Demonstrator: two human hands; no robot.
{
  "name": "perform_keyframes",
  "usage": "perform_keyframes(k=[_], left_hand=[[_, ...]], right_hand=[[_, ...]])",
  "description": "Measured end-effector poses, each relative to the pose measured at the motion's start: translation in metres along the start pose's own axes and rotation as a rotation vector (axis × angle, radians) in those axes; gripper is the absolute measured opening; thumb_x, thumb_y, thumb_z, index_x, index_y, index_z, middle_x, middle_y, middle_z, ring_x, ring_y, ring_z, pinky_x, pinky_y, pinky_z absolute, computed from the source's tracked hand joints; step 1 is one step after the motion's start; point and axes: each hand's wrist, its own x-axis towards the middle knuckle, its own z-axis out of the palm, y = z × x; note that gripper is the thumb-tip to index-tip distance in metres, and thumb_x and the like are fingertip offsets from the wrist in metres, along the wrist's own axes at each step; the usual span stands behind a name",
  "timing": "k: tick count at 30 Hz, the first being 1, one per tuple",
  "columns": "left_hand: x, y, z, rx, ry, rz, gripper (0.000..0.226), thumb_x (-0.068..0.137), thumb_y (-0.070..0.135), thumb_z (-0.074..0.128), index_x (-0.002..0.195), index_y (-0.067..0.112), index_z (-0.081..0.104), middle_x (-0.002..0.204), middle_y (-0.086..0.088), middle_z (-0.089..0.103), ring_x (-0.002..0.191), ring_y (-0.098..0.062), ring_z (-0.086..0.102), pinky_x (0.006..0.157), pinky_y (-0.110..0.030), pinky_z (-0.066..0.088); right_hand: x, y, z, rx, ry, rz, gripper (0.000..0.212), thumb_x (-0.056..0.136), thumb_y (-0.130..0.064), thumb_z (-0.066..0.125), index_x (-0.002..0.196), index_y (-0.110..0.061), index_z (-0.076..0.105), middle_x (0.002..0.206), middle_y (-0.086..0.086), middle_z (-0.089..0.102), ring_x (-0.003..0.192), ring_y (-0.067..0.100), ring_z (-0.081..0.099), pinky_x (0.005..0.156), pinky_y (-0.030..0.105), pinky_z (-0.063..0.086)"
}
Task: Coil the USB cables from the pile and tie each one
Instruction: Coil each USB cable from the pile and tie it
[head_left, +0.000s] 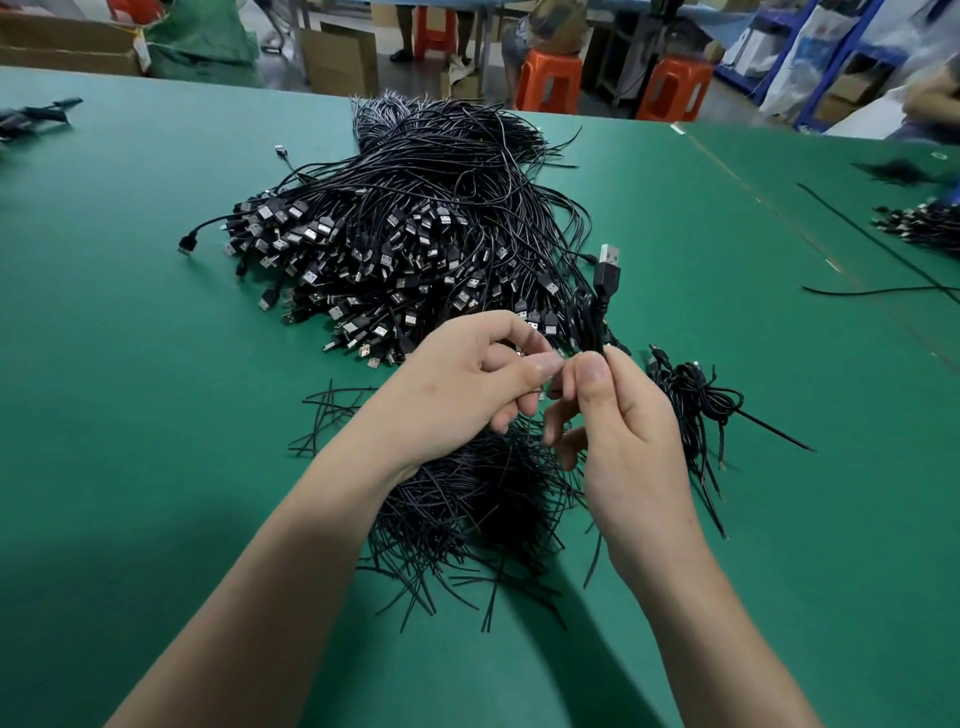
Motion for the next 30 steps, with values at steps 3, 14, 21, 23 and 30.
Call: perform_keyframes(k=[3,14,21,23,30], left_hand=[[-0.001,0.001,0.002,-0.012,-0.022,-0.013,0.012,0.102,0.022,0.065,0.097,0.013,0.070,0.065,0.004,0.066,0.049,-0.004,0.049,0.054,-0.016,0.046],[-0.003,0.007,0.000,0.017,0.042,0.004,0.010,0.098,0.023,0.070,0.097,0.013,0.074,0.066,0.005,0.066,0.053,-0.005,0.050,0.055,-0.014,0.046],[-0.005,0.009,-0.011,0.324,0.164,0.100,0.006,0.091,0.021,0.078,0.089,0.026,0.080,0.074,0.005,0.074,0.061,-0.006,0.070,0.065,-0.016,0.055],[-0.003,0.004,-0.010,0.382,0.244,0.055,0.008,0.094,0.021,0.076,0.088,0.027,0.077,0.075,0.001,0.073,0.059,-0.002,0.069,0.063,-0.015,0.053],[0.002,-0.002,-0.005,0.354,0.339,0.008,0.015,0.094,0.027,0.075,0.079,0.031,0.075,0.067,0.003,0.070,0.056,-0.002,0.068,0.060,-0.017,0.055]], right_hand=[[0.000,0.001,-0.003,-0.112,0.067,-0.062,0.033,0.104,-0.035,0.038,0.078,-0.020,0.050,0.069,0.008,0.057,0.062,0.028,0.050,0.056,0.043,0.042],[-0.001,0.000,-0.006,-0.154,0.055,-0.055,0.035,0.106,-0.030,0.042,0.074,-0.021,0.054,0.064,0.006,0.059,0.055,0.020,0.051,0.051,0.031,0.042],[0.001,0.004,-0.008,-0.215,0.100,-0.003,0.037,0.108,-0.031,0.041,0.075,-0.026,0.057,0.075,0.001,0.067,0.064,0.018,0.061,0.061,0.045,0.051],[-0.001,0.007,-0.008,-0.228,0.127,0.021,0.036,0.108,-0.030,0.041,0.076,-0.030,0.057,0.083,-0.006,0.071,0.071,0.014,0.065,0.066,0.046,0.054],[-0.017,0.007,0.003,-0.285,0.095,0.003,0.037,0.108,-0.035,0.038,0.075,-0.026,0.052,0.070,-0.003,0.065,0.060,0.014,0.060,0.057,0.037,0.048]])
